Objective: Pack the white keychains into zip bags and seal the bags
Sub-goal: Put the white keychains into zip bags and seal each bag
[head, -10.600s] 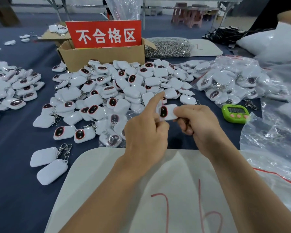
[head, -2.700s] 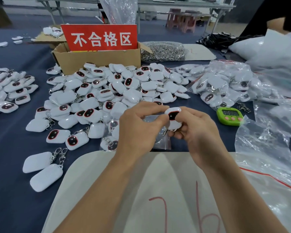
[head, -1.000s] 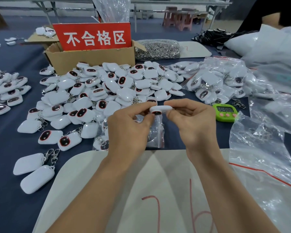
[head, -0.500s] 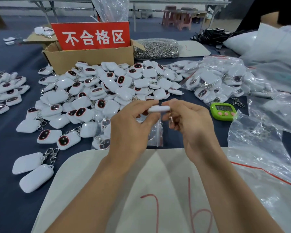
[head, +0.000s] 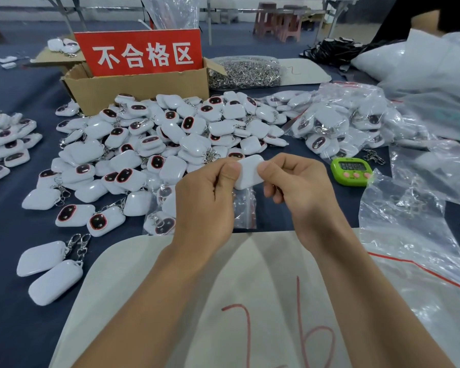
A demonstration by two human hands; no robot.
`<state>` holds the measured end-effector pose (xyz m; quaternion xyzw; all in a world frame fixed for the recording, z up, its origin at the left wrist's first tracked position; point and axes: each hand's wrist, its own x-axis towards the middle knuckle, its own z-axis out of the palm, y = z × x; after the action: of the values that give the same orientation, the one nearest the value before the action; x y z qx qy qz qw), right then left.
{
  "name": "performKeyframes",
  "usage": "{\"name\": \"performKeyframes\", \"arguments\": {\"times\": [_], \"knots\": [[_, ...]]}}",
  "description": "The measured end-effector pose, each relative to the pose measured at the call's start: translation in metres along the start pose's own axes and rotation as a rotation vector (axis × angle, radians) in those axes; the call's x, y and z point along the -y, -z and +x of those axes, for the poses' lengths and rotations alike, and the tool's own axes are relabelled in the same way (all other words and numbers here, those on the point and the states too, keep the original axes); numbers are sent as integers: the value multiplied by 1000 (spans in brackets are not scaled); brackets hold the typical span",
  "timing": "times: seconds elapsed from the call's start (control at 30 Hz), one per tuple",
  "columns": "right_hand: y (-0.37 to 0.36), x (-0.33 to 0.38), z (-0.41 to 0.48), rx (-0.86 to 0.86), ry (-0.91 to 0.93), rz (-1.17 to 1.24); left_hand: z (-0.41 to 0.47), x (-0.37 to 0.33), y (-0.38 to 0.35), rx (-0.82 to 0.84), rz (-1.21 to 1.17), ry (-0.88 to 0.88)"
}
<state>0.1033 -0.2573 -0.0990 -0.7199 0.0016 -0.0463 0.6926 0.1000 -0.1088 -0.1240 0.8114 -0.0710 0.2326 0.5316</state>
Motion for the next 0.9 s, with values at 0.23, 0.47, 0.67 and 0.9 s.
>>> {"name": "performKeyframes", "arguments": {"times": [0.23,0.47,0.67,0.9], "knots": [[14,-11,9,-350,-72,-261,-2,-5,2,37,453,58],[12,-16,9,-300,-76,-427,-6,-7,-9,256,760,107],[-3,-17,5,-101,-153,-290,-11,-13,-6,151,547,-15],[-8,-15,8,304,-129,-284,-9,-11,-3,82,333,-41]]}}
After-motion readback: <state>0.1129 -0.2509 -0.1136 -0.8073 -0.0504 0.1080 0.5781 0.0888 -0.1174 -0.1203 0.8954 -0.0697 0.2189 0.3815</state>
